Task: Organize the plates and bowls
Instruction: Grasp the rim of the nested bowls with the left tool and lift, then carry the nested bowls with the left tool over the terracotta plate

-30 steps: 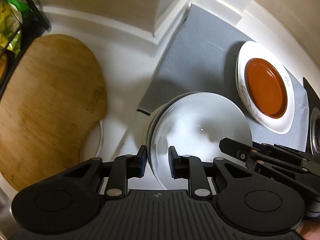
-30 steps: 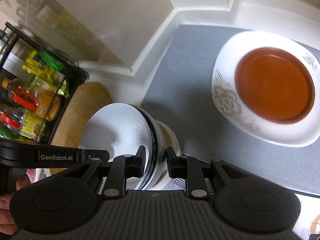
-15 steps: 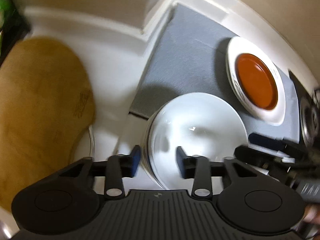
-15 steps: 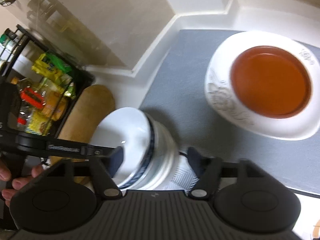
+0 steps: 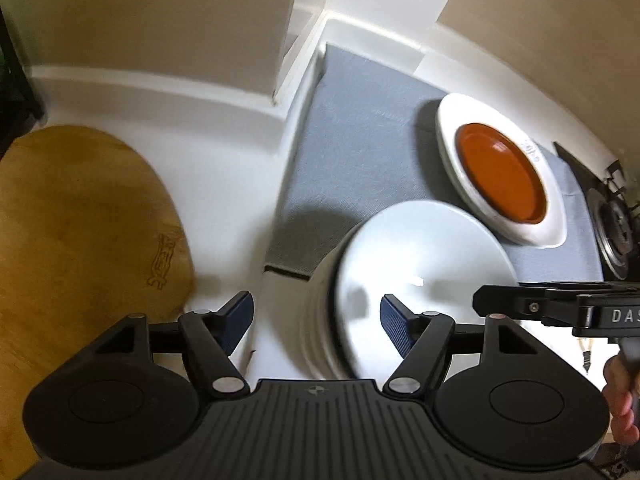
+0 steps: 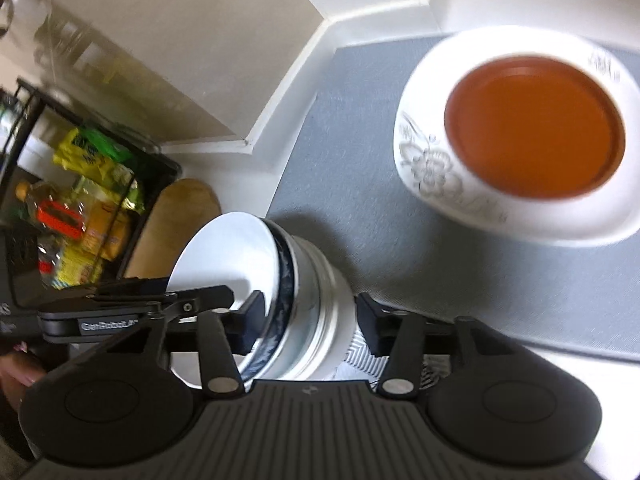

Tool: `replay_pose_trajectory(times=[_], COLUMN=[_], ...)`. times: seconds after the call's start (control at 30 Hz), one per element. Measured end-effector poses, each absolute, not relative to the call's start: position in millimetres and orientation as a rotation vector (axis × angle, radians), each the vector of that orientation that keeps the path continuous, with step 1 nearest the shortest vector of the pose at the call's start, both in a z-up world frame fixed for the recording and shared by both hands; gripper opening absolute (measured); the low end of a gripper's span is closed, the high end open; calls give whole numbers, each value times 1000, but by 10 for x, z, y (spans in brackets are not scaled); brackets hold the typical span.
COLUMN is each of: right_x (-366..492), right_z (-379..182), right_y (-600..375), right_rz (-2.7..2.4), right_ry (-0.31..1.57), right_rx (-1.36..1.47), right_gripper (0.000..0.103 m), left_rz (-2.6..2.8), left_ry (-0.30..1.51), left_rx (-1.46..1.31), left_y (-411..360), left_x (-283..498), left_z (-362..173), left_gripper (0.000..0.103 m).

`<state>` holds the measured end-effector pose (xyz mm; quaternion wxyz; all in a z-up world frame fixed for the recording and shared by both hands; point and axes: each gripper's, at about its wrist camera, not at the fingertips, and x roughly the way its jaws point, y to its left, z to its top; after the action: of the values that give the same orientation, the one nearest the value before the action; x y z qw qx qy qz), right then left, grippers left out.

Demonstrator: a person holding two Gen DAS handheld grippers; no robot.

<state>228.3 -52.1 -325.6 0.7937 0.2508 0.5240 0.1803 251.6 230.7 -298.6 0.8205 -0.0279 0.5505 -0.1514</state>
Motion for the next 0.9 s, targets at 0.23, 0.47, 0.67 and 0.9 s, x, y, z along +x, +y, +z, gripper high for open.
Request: replay_pose_trajectory(times=[0.23, 0.47, 0.67, 0.9], right_x=[2290, 2335, 2367, 2321], right_z=[-3280, -3368, -3611, -3500], right_y=[-413, -502, -472, -421], right_rz=[389, 362, 367, 359], right_ry=[1149, 1196, 1264, 1249], right_rx=[500, 583, 678, 634], right_gripper=[37, 57, 63, 49], left_rz=[-377, -399, -461, -440], left_ry=[1319, 1343, 1364, 1357], left_rx=[-178, -248, -315, -293], left_y=[2397, 2458, 2444, 2464], left_x=[2626, 2723, 2701, 2651], left_z=[-3162, -3234, -3414, -3277], left_gripper=[74, 74, 79, 58])
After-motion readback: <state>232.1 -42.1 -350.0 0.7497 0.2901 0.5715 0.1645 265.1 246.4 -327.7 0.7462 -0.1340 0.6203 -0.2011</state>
